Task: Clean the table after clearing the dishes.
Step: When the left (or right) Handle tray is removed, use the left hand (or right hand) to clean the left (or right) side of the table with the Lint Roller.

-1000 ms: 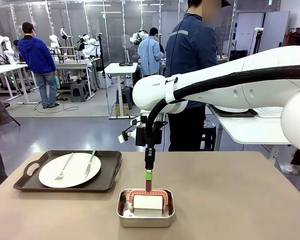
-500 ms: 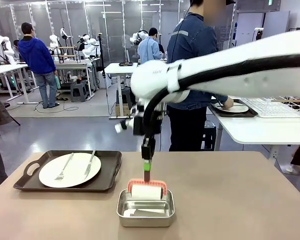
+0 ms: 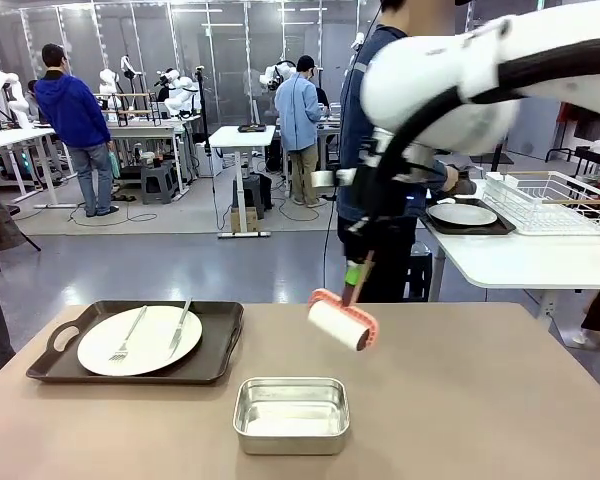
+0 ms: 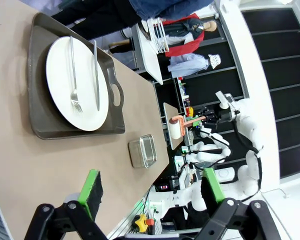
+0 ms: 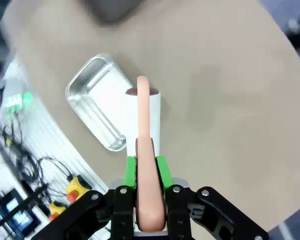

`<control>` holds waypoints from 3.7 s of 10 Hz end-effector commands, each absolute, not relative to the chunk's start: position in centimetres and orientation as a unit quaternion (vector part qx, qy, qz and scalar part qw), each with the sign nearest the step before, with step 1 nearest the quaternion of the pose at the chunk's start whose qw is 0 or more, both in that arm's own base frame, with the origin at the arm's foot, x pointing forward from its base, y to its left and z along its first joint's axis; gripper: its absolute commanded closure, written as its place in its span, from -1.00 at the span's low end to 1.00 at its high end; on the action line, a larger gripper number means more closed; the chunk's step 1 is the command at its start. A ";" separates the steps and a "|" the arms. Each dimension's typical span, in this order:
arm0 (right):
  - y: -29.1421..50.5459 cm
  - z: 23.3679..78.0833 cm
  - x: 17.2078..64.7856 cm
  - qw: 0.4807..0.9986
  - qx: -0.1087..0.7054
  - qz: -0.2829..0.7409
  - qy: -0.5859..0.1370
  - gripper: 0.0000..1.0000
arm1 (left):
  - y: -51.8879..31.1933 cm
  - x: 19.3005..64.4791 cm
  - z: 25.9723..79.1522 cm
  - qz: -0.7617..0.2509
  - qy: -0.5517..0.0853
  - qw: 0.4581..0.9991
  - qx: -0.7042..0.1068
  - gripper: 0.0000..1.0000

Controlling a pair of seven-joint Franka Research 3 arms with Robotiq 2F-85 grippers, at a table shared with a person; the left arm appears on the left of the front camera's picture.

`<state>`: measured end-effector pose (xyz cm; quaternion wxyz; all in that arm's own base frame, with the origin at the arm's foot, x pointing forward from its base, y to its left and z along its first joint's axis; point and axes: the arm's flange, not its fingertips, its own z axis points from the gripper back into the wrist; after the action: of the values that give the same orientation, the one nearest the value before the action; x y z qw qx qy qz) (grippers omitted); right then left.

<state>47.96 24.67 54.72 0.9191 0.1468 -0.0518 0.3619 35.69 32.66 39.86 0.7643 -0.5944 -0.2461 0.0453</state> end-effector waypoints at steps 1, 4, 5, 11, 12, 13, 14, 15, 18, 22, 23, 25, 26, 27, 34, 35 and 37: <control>19.6 52.2 44.8 0.958 0.162 0.210 -0.106 0.75 | 32.7 35.4 40.0 0.045 -0.247 0.762 -0.597 -1.00; 13.3 47.4 46.6 0.959 0.243 0.073 -0.129 0.75 | 32.7 35.4 40.0 0.045 -0.247 0.762 -0.597 -1.00; 13.1 45.9 47.5 0.953 0.267 0.091 -0.110 0.75 | 32.7 35.4 40.0 0.045 -0.247 0.762 -0.597 -1.00; 11.0 45.9 49.0 0.949 0.290 0.082 -0.088 0.59 | 32.7 35.4 40.0 0.045 -0.247 0.762 -0.597 -1.00; 10.4 44.1 50.5 0.939 0.327 0.065 -0.085 0.59 | 32.7 35.4 40.0 0.045 -0.247 0.762 -0.597 -1.00; 10.1 42.3 51.0 0.931 0.351 0.057 -0.080 0.59 | 32.7 35.4 40.0 0.045 -0.247 0.762 -0.597 -1.00; 9.7 40.5 51.4 0.928 0.363 0.043 -0.078 0.59 | 32.7 35.4 40.0 0.045 -0.247 0.762 -0.597 -1.00; 9.0 39.2 51.7 0.923 0.377 0.029 -0.078 0.59 | 32.7 35.4 40.0 0.045 -0.247 0.762 -0.597 -1.00; 8.1 35.0 52.0 0.902 0.427 0.002 -0.061 0.59 | 32.7 35.4 40.0 0.045 -0.247 0.762 -0.597 -1.00; 4.8 30.5 52.4 0.880 0.470 -0.040 -0.048 0.59 | 32.7 35.4 40.0 0.045 -0.247 0.762 -0.597 -1.00; 3.8 29.4 51.9 0.880 0.469 -0.037 -0.060 0.59 | 32.7 35.4 40.0 0.045 -0.247 0.762 -0.597 -1.00; 0.9 28.1 51.2 0.894 0.441 -0.048 -0.056 0.59 | 32.7 35.4 40.0 0.045 -0.247 0.762 -0.597 -1.00; -0.8 28.2 51.1 0.903 0.419 -0.060 -0.067 0.59 | 32.7 35.4 40.0 0.045 -0.247 0.762 -0.597 -1.00; -2.4 29.0 51.1 0.913 0.397 -0.051 -0.073 0.59 | 32.7 35.4 40.0 0.045 -0.247 0.762 -0.597 -1.00; -9.7 34.4 51.0 0.987 0.135 -0.077 -0.044 0.59 | 32.7 35.4 40.0 0.045 -0.247 0.762 -0.597 -1.00; -9.9 35.1 51.1 0.994 0.062 -0.086 -0.036 0.59 | 32.7 35.4 40.0 0.045 -0.247 0.762 -0.597 -1.00; -10.2 36.2 51.0 0.997 0.020 -0.075 -0.026 0.59 | 32.7 35.4 40.0 0.045 -0.247 0.762 -0.597 -1.00</control>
<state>51.30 -9.17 40.44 0.9907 0.1033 -0.0573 -0.0679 35.69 32.65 39.83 0.7641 -0.5946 -0.2459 0.0454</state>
